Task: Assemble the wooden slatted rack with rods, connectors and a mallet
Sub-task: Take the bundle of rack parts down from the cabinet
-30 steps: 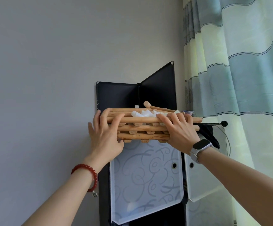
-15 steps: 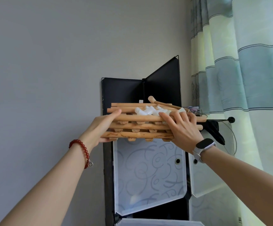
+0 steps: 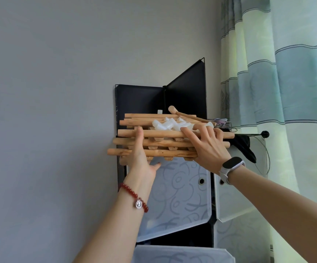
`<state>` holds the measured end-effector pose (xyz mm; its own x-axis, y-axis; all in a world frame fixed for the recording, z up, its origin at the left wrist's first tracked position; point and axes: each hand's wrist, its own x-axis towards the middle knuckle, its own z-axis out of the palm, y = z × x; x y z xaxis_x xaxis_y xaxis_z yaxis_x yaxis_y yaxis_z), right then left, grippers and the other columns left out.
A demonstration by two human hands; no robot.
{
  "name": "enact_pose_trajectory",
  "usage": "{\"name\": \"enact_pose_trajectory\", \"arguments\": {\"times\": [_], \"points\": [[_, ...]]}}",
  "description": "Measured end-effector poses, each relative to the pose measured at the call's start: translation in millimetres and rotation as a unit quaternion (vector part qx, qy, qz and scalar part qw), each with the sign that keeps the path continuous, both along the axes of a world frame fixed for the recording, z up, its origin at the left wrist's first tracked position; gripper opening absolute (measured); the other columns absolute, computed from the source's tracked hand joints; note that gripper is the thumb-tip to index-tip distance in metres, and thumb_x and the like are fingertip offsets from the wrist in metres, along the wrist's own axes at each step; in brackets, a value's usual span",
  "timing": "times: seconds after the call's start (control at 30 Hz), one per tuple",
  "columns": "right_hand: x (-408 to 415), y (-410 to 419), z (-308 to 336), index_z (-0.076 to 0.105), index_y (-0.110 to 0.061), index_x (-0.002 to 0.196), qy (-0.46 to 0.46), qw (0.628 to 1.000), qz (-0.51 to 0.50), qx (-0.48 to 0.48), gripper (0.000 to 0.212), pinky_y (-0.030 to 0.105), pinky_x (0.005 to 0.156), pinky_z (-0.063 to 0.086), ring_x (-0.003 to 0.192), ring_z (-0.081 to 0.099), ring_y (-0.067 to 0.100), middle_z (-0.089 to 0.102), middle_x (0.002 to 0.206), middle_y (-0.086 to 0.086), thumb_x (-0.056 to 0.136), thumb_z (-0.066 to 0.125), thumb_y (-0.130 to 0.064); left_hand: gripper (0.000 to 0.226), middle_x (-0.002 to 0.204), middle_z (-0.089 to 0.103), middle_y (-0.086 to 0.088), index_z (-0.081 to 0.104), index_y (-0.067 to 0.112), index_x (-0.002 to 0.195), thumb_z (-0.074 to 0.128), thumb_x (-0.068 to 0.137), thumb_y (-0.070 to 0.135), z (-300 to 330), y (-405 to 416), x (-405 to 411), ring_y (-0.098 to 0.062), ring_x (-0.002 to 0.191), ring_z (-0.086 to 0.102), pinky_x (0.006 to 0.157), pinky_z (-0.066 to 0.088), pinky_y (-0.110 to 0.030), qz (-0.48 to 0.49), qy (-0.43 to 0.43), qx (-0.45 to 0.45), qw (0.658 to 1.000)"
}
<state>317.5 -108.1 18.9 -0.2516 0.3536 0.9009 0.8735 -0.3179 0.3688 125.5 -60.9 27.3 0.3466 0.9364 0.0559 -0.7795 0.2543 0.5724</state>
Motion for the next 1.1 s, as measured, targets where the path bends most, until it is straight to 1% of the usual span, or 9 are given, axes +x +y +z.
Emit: {"name": "enact_pose_trajectory", "arguments": {"times": [0.07, 0.2, 0.37, 0.47, 0.53, 0.63, 0.7, 0.87, 1.1], "points": [[-1.2, -0.6, 0.4, 0.039, -0.026, 0.132, 0.001, 1.000, 0.007, -0.003, 0.092, 0.054, 0.078, 0.044, 0.094, 0.039, 0.028, 0.036, 0.115, 0.008, 0.053, 0.085, -0.031, 0.090, 0.114, 0.050, -0.003, 0.030, 0.022, 0.119, 0.087, 0.055, 0.048, 6.9, 0.3, 9.1, -0.034, 0.114, 0.051, 0.096, 0.037, -0.068, 0.067, 0.007, -0.048, 0.997], [-2.6, -3.2, 6.4, 0.039, -0.030, 0.131, -0.004, 1.000, -0.012, -0.001, 0.090, 0.055, 0.082, 0.041, 0.101, 0.042, 0.032, 0.036, 0.123, 0.010, 0.053, 0.083, -0.034, 0.113, 0.121, 0.043, -0.002, 0.024, 0.027, 0.134, 0.087, 0.045, 0.057, 17.4, 9.2, 14.4, -0.035, 0.109, 0.051, 0.094, 0.042, -0.065, 0.162, 0.039, -0.079, 0.983], [5.3, -5.2, 14.1, 0.035, -0.033, 0.135, -0.023, 0.998, -0.050, -0.034, 0.091, 0.072, 0.094, 0.028, 0.125, 0.034, 0.042, 0.030, 0.143, 0.012, 0.057, 0.078, -0.050, 0.100, 0.124, 0.041, -0.008, 0.030, 0.019, 0.127, 0.082, 0.053, 0.062, 22.6, 20.8, 7.5, -0.030, 0.109, 0.049, 0.094, 0.046, -0.053, 0.228, 0.130, -0.058, 0.963], [7.8, -6.2, 12.6, 0.036, -0.031, 0.134, -0.027, 0.996, -0.051, -0.061, 0.094, 0.057, 0.076, 0.047, 0.114, 0.048, 0.043, 0.045, 0.134, 0.014, 0.053, 0.078, -0.055, 0.114, 0.142, 0.030, -0.013, 0.017, 0.019, 0.143, 0.083, 0.058, 0.055, 24.8, 29.1, -2.8, -0.034, 0.125, 0.042, 0.099, 0.043, -0.051, 0.287, 0.177, -0.036, 0.941], [6.1, -6.6, 7.6, 0.037, -0.026, 0.131, -0.029, 0.996, -0.049, -0.063, 0.097, 0.042, 0.059, 0.047, 0.094, 0.055, 0.036, 0.057, 0.114, 0.011, 0.049, 0.081, -0.052, 0.115, 0.145, 0.026, -0.013, 0.011, 0.030, 0.146, 0.086, 0.060, 0.045, 27.1, 31.7, -8.2, -0.035, 0.125, 0.040, 0.098, 0.044, -0.052, 0.292, 0.201, -0.001, 0.935], [2.6, -3.8, -0.7, 0.041, -0.021, 0.128, -0.032, 0.998, -0.039, -0.045, 0.094, 0.040, 0.056, 0.044, 0.087, 0.053, 0.032, 0.058, 0.103, 0.010, 0.048, 0.082, -0.049, 0.117, 0.135, 0.047, -0.008, 0.034, 0.042, 0.132, 0.088, 0.029, 0.050, 20.5, 53.5, -7.7, -0.037, 0.109, 0.055, 0.080, 0.046, -0.066, 0.193, 0.152, -0.017, 0.969], [2.0, -1.2, -5.1, 0.042, -0.020, 0.127, -0.032, 0.998, -0.039, -0.041, 0.093, 0.040, 0.059, 0.042, 0.091, 0.054, 0.033, 0.057, 0.103, 0.011, 0.047, 0.082, -0.046, 0.111, 0.121, 0.058, -0.005, 0.043, 0.037, 0.125, 0.080, 0.020, 0.043, 5.3, 86.6, 4.7, -0.034, 0.097, 0.063, 0.073, 0.049, -0.063, 0.203, 0.097, -0.039, 0.974], [7.7, 0.0, -21.9, 0.042, -0.018, 0.122, -0.024, 0.998, -0.046, -0.031, 0.085, 0.039, 0.061, 0.040, 0.095, 0.052, 0.034, 0.056, 0.104, 0.011, 0.049, 0.081, -0.038, 0.063, 0.111, 0.058, -0.010, 0.043, 0.022, 0.103, 0.070, 0.046, 0.026, 1.3, 31.4, 5.9, -0.030, 0.090, 0.065, 0.076, 0.055, -0.052, 0.251, 0.060, -0.020, 0.966], [8.3, -6.4, -41.4, 0.043, -0.018, 0.123, -0.027, 0.999, -0.026, -0.012, 0.077, 0.040, 0.063, 0.041, 0.098, 0.050, 0.035, 0.057, 0.106, 0.013, 0.055, 0.075, -0.034, 0.046, 0.096, 0.049, -0.010, 0.048, 0.015, 0.082, 0.063, 0.041, 0.029, -21.5, 37.9, 6.5, -0.028, 0.078, 0.055, 0.059, 0.048, -0.037, 0.254, 0.094, 0.019, 0.962]]}}
